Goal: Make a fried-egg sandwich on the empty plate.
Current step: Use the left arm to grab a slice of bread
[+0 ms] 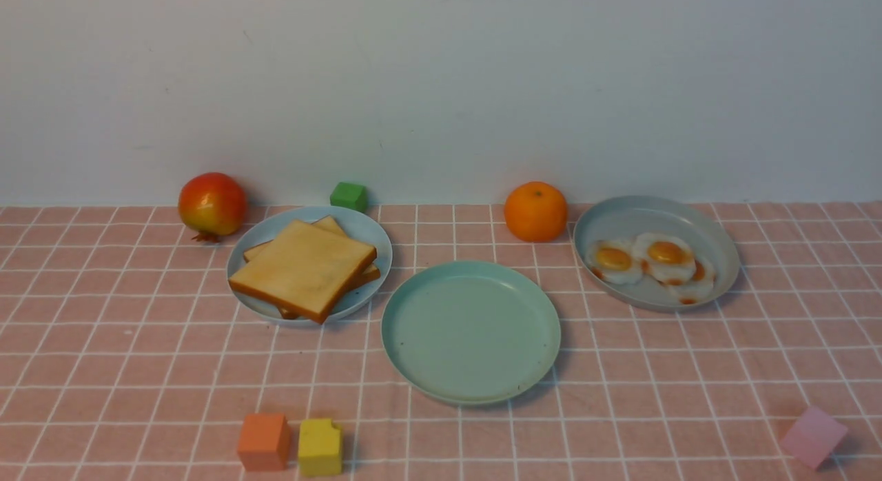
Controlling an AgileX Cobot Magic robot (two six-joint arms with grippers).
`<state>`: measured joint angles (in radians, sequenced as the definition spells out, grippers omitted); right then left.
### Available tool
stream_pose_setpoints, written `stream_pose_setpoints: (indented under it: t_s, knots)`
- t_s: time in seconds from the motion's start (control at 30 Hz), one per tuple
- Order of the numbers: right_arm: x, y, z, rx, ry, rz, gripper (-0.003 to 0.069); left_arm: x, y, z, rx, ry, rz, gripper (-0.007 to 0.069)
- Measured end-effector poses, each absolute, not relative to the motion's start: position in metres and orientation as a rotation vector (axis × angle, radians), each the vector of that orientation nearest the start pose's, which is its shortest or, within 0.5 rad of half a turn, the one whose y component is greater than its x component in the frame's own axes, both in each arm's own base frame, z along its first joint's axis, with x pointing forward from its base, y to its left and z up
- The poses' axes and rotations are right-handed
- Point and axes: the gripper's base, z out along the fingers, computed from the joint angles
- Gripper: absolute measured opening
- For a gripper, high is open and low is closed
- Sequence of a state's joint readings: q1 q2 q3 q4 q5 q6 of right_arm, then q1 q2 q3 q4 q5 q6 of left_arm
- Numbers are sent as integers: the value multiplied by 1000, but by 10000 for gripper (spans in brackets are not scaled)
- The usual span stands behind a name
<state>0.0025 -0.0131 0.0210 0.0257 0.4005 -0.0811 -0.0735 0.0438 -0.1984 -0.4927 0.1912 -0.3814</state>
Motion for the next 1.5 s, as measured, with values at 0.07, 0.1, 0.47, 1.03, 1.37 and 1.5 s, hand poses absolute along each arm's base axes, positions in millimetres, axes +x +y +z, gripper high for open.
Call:
stream_pose_setpoints:
  t_s: [0.07,0.1,0.47,1.03,1.37,1.5]
  knots:
    - [52,1,171,-64,1891,-28,239,52,-15,271,-502,1531,-812,46]
    - [52,1,171,-64,1891,-28,239,59,-20,287,-464,1630,-810,13]
    - [55,3,180,40,1769,78,239,157,-63,329,84,2558,-742,13]
    - [36,31,329,-78,1901,548,87,215,-138,330,471,2522,-691,13]
    - [34,41,426,-560,2059,521,64,322,-170,294,485,2637,-327,13]
    - [32,41,427,-605,2058,526,70,357,-172,273,476,2651,-259,17]
